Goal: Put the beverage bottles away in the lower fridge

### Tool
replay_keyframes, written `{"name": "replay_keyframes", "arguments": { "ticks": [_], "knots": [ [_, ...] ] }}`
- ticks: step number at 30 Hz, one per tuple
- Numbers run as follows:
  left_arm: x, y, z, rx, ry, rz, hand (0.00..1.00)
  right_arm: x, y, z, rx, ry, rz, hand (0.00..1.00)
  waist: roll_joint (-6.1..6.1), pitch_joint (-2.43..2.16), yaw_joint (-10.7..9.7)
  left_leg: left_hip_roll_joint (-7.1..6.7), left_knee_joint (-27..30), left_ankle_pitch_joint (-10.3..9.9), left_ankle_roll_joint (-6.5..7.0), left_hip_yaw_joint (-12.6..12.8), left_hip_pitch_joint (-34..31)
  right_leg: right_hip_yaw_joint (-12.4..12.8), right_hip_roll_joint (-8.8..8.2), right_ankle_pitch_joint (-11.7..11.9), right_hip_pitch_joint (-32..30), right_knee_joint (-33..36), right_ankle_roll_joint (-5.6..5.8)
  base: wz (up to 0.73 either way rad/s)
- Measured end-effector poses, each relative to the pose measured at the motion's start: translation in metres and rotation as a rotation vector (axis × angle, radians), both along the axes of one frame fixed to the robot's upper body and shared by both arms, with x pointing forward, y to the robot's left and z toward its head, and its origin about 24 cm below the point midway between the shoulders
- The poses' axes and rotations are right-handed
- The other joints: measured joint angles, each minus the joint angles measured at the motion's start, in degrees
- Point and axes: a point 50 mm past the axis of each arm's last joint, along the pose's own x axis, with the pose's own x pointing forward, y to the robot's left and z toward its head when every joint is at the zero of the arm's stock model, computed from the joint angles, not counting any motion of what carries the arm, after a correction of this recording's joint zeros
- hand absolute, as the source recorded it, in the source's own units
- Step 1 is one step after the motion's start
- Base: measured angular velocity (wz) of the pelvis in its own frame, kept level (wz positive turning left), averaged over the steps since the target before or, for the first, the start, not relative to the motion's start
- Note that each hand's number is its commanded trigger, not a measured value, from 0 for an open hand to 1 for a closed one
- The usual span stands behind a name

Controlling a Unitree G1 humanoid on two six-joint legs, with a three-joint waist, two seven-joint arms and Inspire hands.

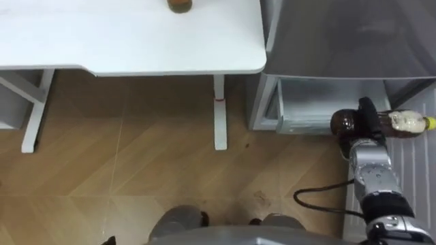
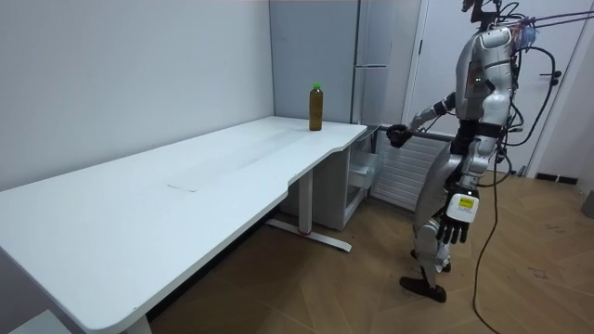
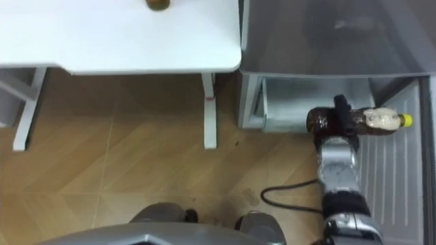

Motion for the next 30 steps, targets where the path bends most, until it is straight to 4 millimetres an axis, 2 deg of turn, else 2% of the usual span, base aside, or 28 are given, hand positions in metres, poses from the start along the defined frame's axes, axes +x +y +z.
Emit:
{"name": "replay_keyframes", "arguments": {
  "ticks": [5, 9, 10, 12, 14, 17, 21, 25, 27, 30],
  "knots": [
    [0.036, 0.0, 0.004, -0.005, -0.087, 0.004, 0.0, 0.016, 0.0, 0.003, 0.064, -0.053, -0.046, 1.0, -0.57, 0.47, 1.3, -0.48, 4.3, 0.1, -0.2, 0.0, -8.0, 0.4, -1.12, -1.2, -8.9, 6.5, -0.59, 0.04],
    [0.064, 0.002, 0.01, 0.02, -0.15, -0.023, 0.0, 0.037, -0.002, 0.017, 0.069, -0.128, -0.053, 1.0, -1.3, 1.05, 1.5, -0.65, 8.5, 0.0, -0.57, 0.0, -14.9, 0.4, -1.79, -2.4, -16.2, 11.7, -0.81, 0.03],
    [0.068, 0.002, 0.011, 0.026, -0.155, -0.032, 0.0, 0.04, -0.002, 0.019, 0.068, -0.141, -0.05, 1.0, -1.34, 1.11, 1.6, -0.62, 9.1, -0.1, -0.69, 0.0, -15.7, 0.5, -1.78, -2.4, -17.1, 12.3, -0.94, -0.09],
    [0.083, 0.002, 0.015, 0.044, -0.183, -0.05, 0.0, 0.05, -0.004, 0.028, 0.054, -0.185, -0.037, 1.0, -1.84, 1.51, 2.3, -0.69, 11.6, -0.6, -1.11, 0.1, -18.7, 1.2, -1.8, -2.9, -20.6, 15.3, -1.44, -0.09],
    [0.092, 0.002, 0.017, 0.053, -0.202, -0.056, 0.0, 0.054, -0.01, 0.035, 0.036, -0.206, -0.029, 1.0, -1.93, 1.57, 2.6, -0.73, 13.7, -1.1, -1.3, 0.1, -21.2, 1.3, -2.02, -3.7, -23.1, 17.6, -1.67, 0.02],
    [0.094, 0.002, 0.018, 0.083, -0.197, -0.084, 0.0, 0.06, -0.018, 0.045, -0.002, -0.23, -0.016, 1.0, -1.99, 1.6, 2.9, -0.82, 17.4, -2.2, -1.54, 0.2, -24.8, 1.5, -2.55, -4.9, -26.9, 21.7, -2.48, 0.01],
    [0.098, 0.003, 0.02, 0.103, -0.187, -0.117, 0.0, 0.071, -0.03, 0.064, -0.072, -0.269, 0.031, 1.0, -2.57, 1.89, 2.8, -0.59, 21.3, -3.2, -2.17, 0.0, -29.7, 1.6, -2.75, -5.8, -31.8, 25.6, -3.53, 0.0],
    [0.098, 0.014, 0.023, 0.136, -0.181, -0.143, 0.0, 0.082, -0.034, 0.08, -0.129, -0.318, 0.092, 1.0, -3.34, 1.88, 2.5, 0.2, 25.0, -4.5, -2.63, 0.0, -32.9, 1.3, -2.69, -6.9, -34.8, 28.9, -4.45, -0.04],
    [0.096, 0.021, 0.024, 0.157, -0.168, -0.164, 0.0, 0.088, -0.035, 0.088, -0.157, -0.338, 0.11, 1.0, -3.57, 1.94, 2.4, 0.49, 28.0, -5.8, -2.94, -0.2, -34.4, 1.1, -2.67, -7.9, -36.0, 31.5, -4.93, -0.05],
    [0.093, 0.021, 0.023, 0.156, -0.151, -0.179, 0.0, 0.093, -0.033, 0.094, -0.188, -0.343, 0.138, 1.0, -3.6, 1.95, 2.3, 0.84, 30.7, -7.2, -2.91, -0.2, -35.0, 1.1, -2.63, -9.1, -36.4, 33.6, -5.07, -0.05]
  ]
}}
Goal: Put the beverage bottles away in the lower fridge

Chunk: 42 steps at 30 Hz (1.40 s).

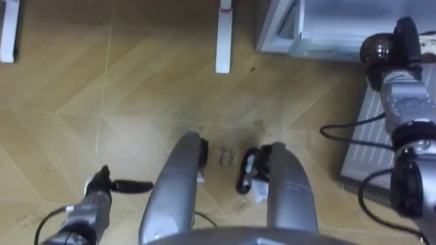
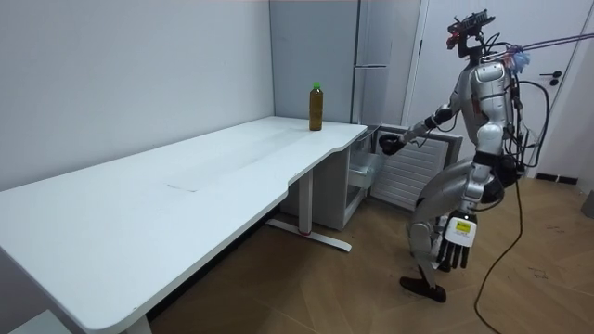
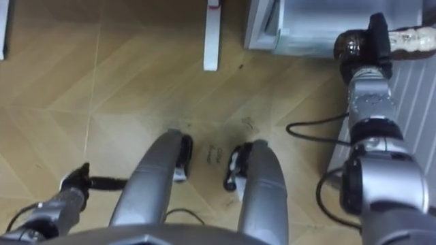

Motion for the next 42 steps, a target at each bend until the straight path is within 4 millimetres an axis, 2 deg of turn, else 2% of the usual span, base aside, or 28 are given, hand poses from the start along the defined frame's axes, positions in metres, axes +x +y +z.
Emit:
{"name": "replay_keyframes", "arguments": {
  "ticks": [3, 13, 14, 15, 19, 27, 37, 42],
  "knots": [
    [-0.001, -0.001, -0.001, 0.002, 0.01, -0.02, 0.0, 0.007, 0.005, 0.007, -0.027, -0.008, 0.032, 1.0, -0.53, -0.05, 0.0, 0.29, 1.6, -0.6, 0.15, 0.4, -1.0, 0.2, -0.12, -0.4, -1.1, 1.6, -0.21, -0.05],
    [-0.01, 0.002, -0.003, -0.006, 0.038, -0.031, 0.0, 0.027, 0.014, 0.032, -0.06, -0.051, 0.062, 0.99, -0.6, -0.08, 0.1, 0.13, 2.7, -0.9, 0.42, 0.4, -1.8, 0.4, -0.17, -0.6, -1.6, 2.5, 0.5, 0.01],
    [-0.011, 0.002, -0.003, -0.005, 0.041, -0.036, 0.0, 0.027, 0.014, 0.033, -0.06, -0.048, 0.061, 0.87, -0.6, -0.08, 0.2, 0.13, 2.7, -0.9, 0.42, 0.4, -1.8, 0.5, -0.11, -0.6, -1.6, 2.4, 0.52, 0.0],
    [-0.012, 0.002, -0.003, -0.005, 0.045, -0.036, 0.0, 0.027, 0.014, 0.032, -0.06, -0.046, 0.063, 0.0, -0.59, -0.08, 0.3, 0.19, 2.6, -0.9, 0.43, 0.4, -1.8, 0.5, -0.08, -0.6, -1.6, 2.2, 0.57, -0.03],
    [-0.016, 0.001, -0.005, -0.004, 0.058, -0.042, 0.0, 0.027, 0.015, 0.032, -0.061, -0.044, 0.067, 0.0, -0.59, -0.1, 0.4, 0.19, 1.2, -0.5, 0.51, 0.7, -1.2, 0.6, -0.01, 0.0, -1.3, 1.0, 0.59, -0.01],
    [-0.015, 0.0, -0.004, -0.001, 0.052, -0.061, 0.0, 0.026, 0.015, 0.03, -0.007, -0.043, 0.043, 0.0, -0.61, -0.13, 0.3, 0.27, -5.7, 2.2, 0.64, 1.4, 1.2, 0.5, 0.17, 2.9, 0.5, -5.3, 0.34, -0.02],
    [-0.015, 0.0, -0.004, -0.004, 0.055, -0.062, 0.0, 0.023, 0.012, 0.027, 0.101, -0.008, -0.029, 0.0, -0.49, -0.16, 0.6, 0.32, -9.2, 2.8, 1.28, 1.7, 3.2, -0.1, 0.05, 3.4, 3.0, -9.1, 1.05, 0.03],
    [-0.016, 0.001, -0.004, 0.018, 0.058, -0.049, 0.0, 0.022, 0.01, 0.027, 0.11, -0.006, -0.042, 0.0, 0.01, -0.33, 0.4, 0.24, -10.3, 2.9, 1.41, 1.7, 3.7, -0.2, 0.04, 3.5, 3.5, -10.2, 1.29, 0.0]
  ]
}}
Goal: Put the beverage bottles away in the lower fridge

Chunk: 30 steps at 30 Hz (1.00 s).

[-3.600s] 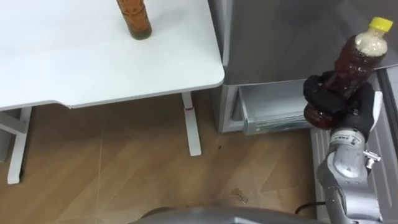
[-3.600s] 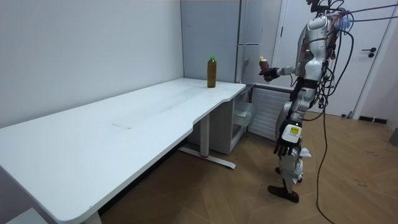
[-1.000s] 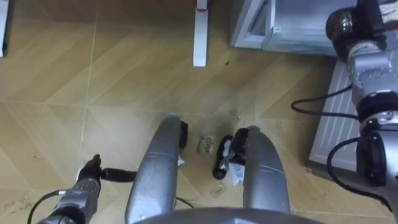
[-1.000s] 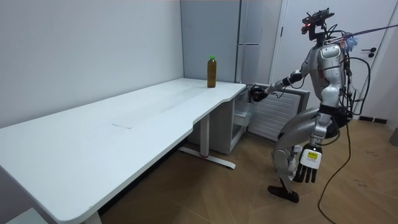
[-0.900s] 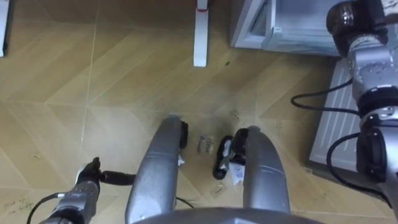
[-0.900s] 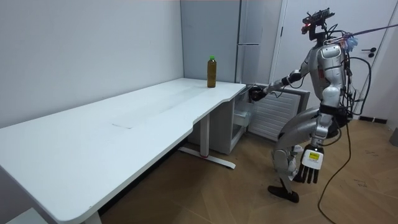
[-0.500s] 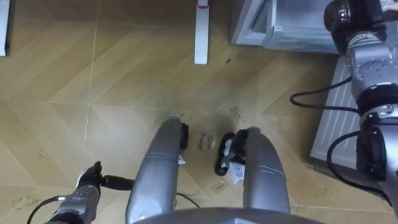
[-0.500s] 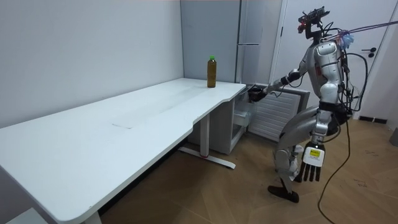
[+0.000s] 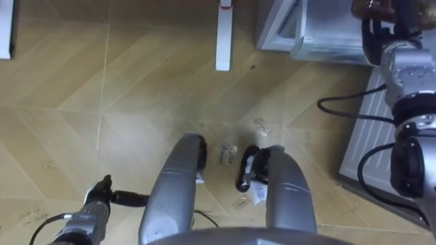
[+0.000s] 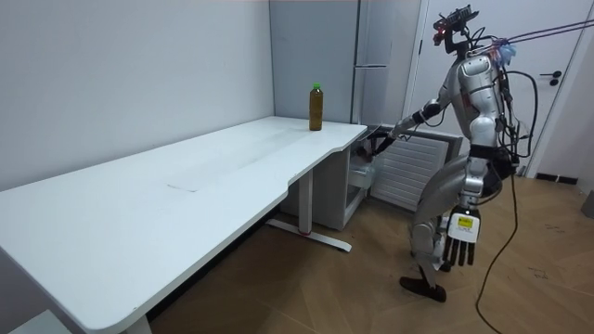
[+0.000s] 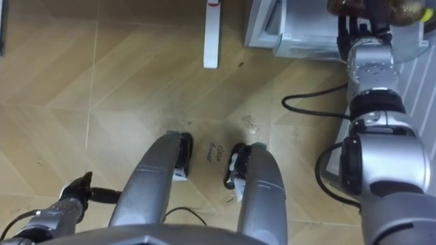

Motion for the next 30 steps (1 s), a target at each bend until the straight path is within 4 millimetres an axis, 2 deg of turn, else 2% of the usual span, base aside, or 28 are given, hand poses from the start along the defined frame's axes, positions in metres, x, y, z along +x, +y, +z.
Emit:
{"name": "replay_keyframes", "arguments": {
  "ticks": [13, 25, 28, 30],
  "knots": [
    [0.003, -0.001, 0.001, 0.012, -0.005, 0.003, 0.0, 0.0, -0.001, 0.0, -0.005, -0.001, 0.002, 0.0, 0.22, -0.08, 0.0, -0.03, -3.7, 1.3, -0.28, 0.6, 1.7, 0.2, -0.01, 0.6, 0.9, -2.3, -0.2, 0.0],
    [0.002, -0.002, 0.0, 0.009, 0.004, -0.003, 0.0, -0.004, -0.001, -0.009, 0.015, 0.017, 0.01, 0.0, 0.0, 0.05, -0.4, -0.07, -7.5, 2.6, -0.08, 1.4, 4.5, 0.1, -0.05, 1.4, 3.6, -5.6, 0.17, 0.01],
    [0.002, -0.001, 0.0, 0.003, 0.003, 0.006, 0.0, -0.007, -0.002, -0.015, 0.019, 0.023, 0.011, 0.0, 0.0, 0.05, -0.3, 0.07, -7.7, 2.6, -0.09, 1.1, 5.3, -0.4, 0.1, 1.4, 4.7, -6.3, 0.19, 0.04],
    [0.002, 0.0, 0.001, -0.005, 0.003, 0.009, 0.0, -0.016, -0.006, -0.028, 0.014, 0.035, 0.009, 0.0, 0.08, 0.04, -0.5, 0.04, -7.9, 2.6, -0.16, -0.2, 6.6, -1.8, 0.29, 1.3, 7.2, -7.7, 0.24, 0.21]
  ]
}}
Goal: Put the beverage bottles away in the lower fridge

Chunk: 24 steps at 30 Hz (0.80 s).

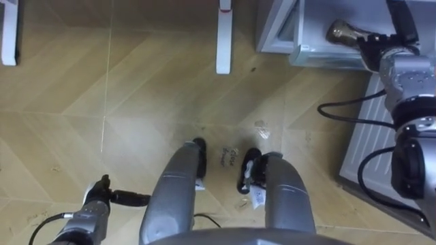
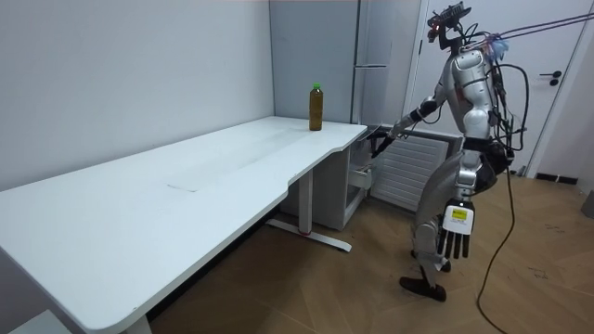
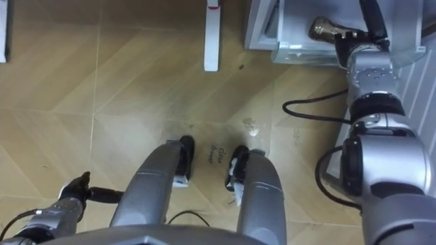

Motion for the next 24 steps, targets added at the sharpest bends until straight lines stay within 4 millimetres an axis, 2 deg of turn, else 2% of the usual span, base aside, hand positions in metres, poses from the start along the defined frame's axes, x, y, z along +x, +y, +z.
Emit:
{"name": "replay_keyframes", "arguments": {
  "ticks": [3, 7, 9, 16, 20, 22, 24],
  "knots": [
    [0.0, -0.001, -0.001, -0.024, 0.003, -0.005, 0.0, -0.008, -0.003, -0.012, -0.003, 0.012, -0.005, 0.0, 0.21, 0.09, 0.2, 0.26, -0.6, 0.0, 0.0, -0.9, 1.7, -0.9, 0.67, 0.3, 2.9, -2.0, 0.48, 0.15],
    [-0.002, -0.001, -0.001, -0.036, 0.009, -0.009, 0.0, -0.023, -0.008, -0.028, -0.017, 0.011, -0.003, 0.0, 0.56, 0.22, 1.0, 0.13, -2.3, 0.1, 0.1, -1.5, 4.9, -1.9, 0.73, 0.6, 6.9, -4.5, 0.99, 0.11],
    [-0.003, -0.001, -0.002, -0.052, 0.016, -0.009, 0.0, -0.032, -0.011, -0.036, -0.02, 0.007, -0.002, 0.0, 0.75, 0.19, 1.7, 0.06, -4.0, 0.1, 0.23, -1.6, 7.4, -2.3, 0.73, 1.0, 9.5, -6.3, 1.15, 0.0],
    [-0.012, 0.004, -0.003, -0.108, 0.023, 0.046, 0.0, -0.058, -0.016, -0.059, -0.049, 0.014, 0.025, 0.0, 2.14, -0.1, 1.5, 0.0, -8.3, 0.4, 0.59, -1.2, 14.3, -2.8, 0.97, 1.8, 16.8, -11.5, 1.97, 0.01],
    [-0.028, 0.006, -0.006, -0.156, 0.027, 0.139, 0.0, -0.074, -0.018, -0.072, -0.043, 0.043, 0.031, 0.0, 3.11, -0.96, 1.2, -0.03, -12.5, 0.7, 0.91, 0.0, 20.4, -2.0, 1.57, 2.5, 22.3, -15.9, 2.73, -0.09],
    [-0.036, 0.007, -0.007, -0.171, 0.021, 0.206, 0.0, -0.083, -0.019, -0.078, -0.038, 0.062, 0.031, 0.0, 3.21, -1.27, 0.9, -0.11, -15.6, 1.4, 0.99, 0.8, 24.3, -1.8, 1.57, 3.2, 25.7, -18.5, 3.01, -0.14],
    [-0.046, 0.008, -0.009, -0.175, 0.021, 0.263, 0.0, -0.096, -0.015, -0.089, -0.017, 0.066, 0.023, 0.0, 2.83, -2.16, 0.2, -0.17, -19.1, 2.0, 0.94, 1.3, 28.4, -1.7, 1.8, 3.7, 29.4, -21.7, 3.26, -0.02]
  ]
}}
